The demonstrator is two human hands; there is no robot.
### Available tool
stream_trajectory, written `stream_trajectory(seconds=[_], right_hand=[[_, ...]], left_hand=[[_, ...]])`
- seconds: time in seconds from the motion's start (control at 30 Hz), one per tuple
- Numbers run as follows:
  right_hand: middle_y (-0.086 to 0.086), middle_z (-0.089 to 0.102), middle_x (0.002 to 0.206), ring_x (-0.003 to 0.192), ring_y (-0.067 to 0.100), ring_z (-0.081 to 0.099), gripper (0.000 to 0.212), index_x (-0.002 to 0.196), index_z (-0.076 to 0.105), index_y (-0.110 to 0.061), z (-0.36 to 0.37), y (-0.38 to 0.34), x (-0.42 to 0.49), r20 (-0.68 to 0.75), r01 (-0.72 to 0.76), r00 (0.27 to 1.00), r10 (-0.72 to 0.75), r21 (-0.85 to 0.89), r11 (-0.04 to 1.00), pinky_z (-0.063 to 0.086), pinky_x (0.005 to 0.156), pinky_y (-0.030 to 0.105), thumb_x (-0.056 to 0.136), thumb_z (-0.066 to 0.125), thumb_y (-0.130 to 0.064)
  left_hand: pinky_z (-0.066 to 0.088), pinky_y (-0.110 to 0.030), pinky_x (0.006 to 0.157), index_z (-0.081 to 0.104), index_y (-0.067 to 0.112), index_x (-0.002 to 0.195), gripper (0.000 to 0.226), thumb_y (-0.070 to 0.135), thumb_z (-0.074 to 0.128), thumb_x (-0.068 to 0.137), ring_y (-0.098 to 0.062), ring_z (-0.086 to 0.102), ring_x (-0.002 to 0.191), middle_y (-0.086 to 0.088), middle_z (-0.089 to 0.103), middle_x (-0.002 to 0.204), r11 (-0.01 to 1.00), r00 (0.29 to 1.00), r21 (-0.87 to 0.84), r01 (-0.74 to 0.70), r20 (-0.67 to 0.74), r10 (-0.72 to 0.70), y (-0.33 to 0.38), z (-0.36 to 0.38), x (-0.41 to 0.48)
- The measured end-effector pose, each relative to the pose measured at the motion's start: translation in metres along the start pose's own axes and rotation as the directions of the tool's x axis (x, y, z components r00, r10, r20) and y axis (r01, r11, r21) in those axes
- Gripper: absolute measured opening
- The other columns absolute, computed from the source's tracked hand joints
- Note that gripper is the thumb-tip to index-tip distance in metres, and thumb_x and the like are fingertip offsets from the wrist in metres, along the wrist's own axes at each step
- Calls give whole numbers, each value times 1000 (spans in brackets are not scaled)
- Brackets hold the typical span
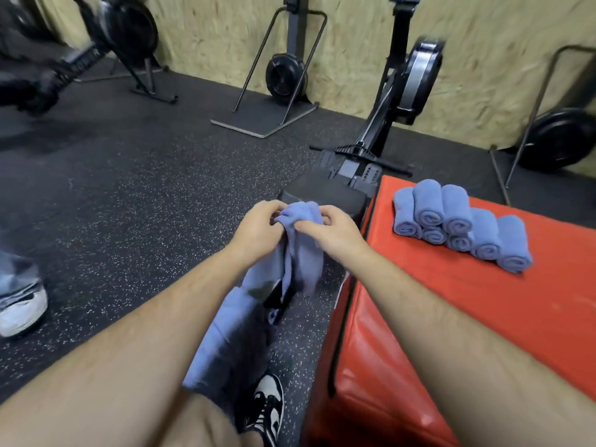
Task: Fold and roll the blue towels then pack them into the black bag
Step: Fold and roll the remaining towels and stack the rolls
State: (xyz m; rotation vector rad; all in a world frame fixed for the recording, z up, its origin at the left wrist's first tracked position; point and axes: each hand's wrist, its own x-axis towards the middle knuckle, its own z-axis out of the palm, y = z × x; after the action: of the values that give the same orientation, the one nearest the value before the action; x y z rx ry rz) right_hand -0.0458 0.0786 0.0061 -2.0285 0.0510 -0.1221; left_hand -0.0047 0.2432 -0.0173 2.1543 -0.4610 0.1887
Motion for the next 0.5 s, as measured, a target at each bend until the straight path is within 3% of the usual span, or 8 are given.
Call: stream_trajectory(seconds=[0.1, 0.2, 0.27, 0.33, 0.4, 0.5], right_hand=[[-15, 62, 63, 59, -4, 51, 20, 71, 66, -21, -42, -22, -9, -84, 121, 989, -119, 21, 992, 42, 62, 21, 89, 63, -14], [-23, 71, 77, 79, -4, 62, 32, 80, 74, -30, -87, -43, -24, -164, 192, 971, -177, 81, 978, 48, 74, 15, 93, 56, -8], [-22, 68, 69, 68, -7, 59, 27, 79, 72, -27, -124, -53, -35, -235, 174, 961, -145, 107, 979, 45, 63, 12, 94, 57, -9], [-8, 74, 82, 73, -1, 59, 17, 89, 76, -19, -162, -58, -48, -283, 142, 953, -108, 101, 985, 45, 66, 19, 93, 59, -14], [8, 75, 95, 81, 8, 62, 18, 95, 78, -17, -198, -56, -65, -283, 119, 956, -79, 127, 985, 48, 72, 27, 91, 61, -15], [8, 74, 86, 75, 15, 65, 13, 92, 77, -14, -244, -40, -93, -308, -8, 950, 41, 110, 994, 51, 66, 30, 87, 66, -16]], left_hand=[[47, -13, 84, 64, 17, 116, 33, 1, 59, 86, -5, 62, 95, 6, 68, 105, 970, 996, -239, -43, -81, 25, 45, 8, 8], [51, -20, 90, 57, 27, 112, 36, 3, 69, 87, -6, 64, 100, 5, 67, 109, 873, 988, -468, -137, -129, 86, 89, 21, 15], [49, -18, 91, 56, 28, 108, 33, 9, 73, 87, -4, 63, 103, 7, 65, 110, 876, 984, -449, -175, -120, 135, 110, 36, 18], [49, -18, 88, 58, 24, 106, 26, 21, 75, 86, -3, 62, 100, 9, 66, 107, 927, 994, -358, -107, -19, 107, 121, 56, 21], [49, -24, 79, 62, 20, 98, 20, 26, 75, 85, -4, 61, 85, 9, 67, 94, 967, 987, -253, -11, 155, 52, 130, 81, 22], [43, -22, 66, 64, 17, 84, 9, 19, 72, 87, -6, 54, 69, 7, 65, 78, 988, 965, -150, -44, 250, 81, 151, 115, 20]])
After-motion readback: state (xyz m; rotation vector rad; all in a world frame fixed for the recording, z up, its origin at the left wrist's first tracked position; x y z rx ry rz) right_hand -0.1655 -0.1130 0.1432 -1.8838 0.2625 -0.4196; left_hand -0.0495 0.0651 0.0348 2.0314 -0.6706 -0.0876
